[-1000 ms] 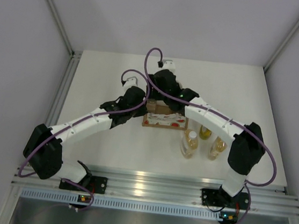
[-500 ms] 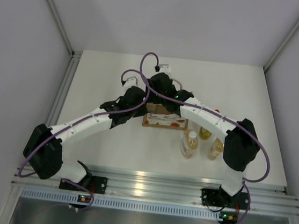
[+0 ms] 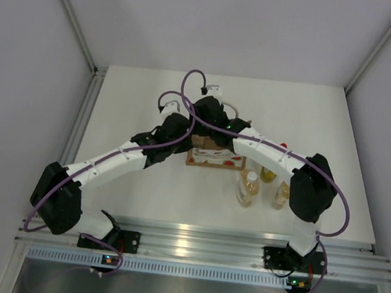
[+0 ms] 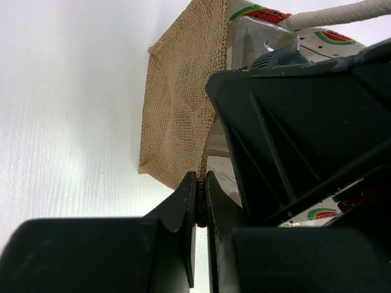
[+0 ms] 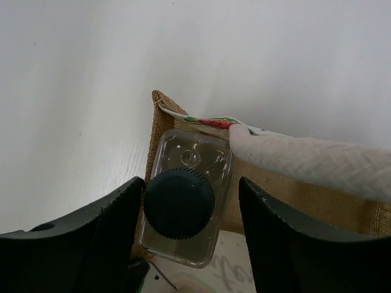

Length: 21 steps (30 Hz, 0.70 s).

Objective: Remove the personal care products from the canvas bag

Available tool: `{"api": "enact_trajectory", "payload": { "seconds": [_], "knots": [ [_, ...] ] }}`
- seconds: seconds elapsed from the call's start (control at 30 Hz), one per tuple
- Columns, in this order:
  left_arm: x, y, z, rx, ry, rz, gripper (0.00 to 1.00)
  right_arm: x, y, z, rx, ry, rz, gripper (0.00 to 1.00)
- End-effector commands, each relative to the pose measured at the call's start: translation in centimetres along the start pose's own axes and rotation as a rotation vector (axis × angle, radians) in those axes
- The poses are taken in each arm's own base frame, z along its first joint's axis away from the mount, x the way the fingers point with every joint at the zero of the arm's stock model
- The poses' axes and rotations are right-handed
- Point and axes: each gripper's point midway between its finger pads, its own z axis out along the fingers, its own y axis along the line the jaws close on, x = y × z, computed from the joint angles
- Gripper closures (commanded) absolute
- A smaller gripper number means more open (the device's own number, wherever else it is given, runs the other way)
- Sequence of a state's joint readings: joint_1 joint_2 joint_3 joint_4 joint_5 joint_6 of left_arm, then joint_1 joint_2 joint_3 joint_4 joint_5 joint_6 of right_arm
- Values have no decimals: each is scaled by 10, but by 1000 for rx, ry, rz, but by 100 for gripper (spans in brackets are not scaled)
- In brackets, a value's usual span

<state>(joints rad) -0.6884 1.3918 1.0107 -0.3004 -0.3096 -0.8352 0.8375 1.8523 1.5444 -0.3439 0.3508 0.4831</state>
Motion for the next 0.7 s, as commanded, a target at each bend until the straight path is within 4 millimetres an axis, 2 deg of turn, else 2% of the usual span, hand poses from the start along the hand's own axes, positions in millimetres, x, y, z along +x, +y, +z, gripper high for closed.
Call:
{"api": "enact_trajectory", "payload": {
  "seconds": [0.0,0.27,0.5,0.67],
  "knots": [
    [-25,-16,-12,60,-87,-40,100,16,-3,6,54,7,-24,38],
    [-24,-16,-11,58,-85,-45,100,24,-7,8,66,19,-43,40],
    [-25,-13,-12,53,-93,-46,100,30,-10,16,80,33,-71,54],
    [-26,-15,-14,60,-95,-48,100,34,-10,21,78,46,-82,54]
  ]
}}
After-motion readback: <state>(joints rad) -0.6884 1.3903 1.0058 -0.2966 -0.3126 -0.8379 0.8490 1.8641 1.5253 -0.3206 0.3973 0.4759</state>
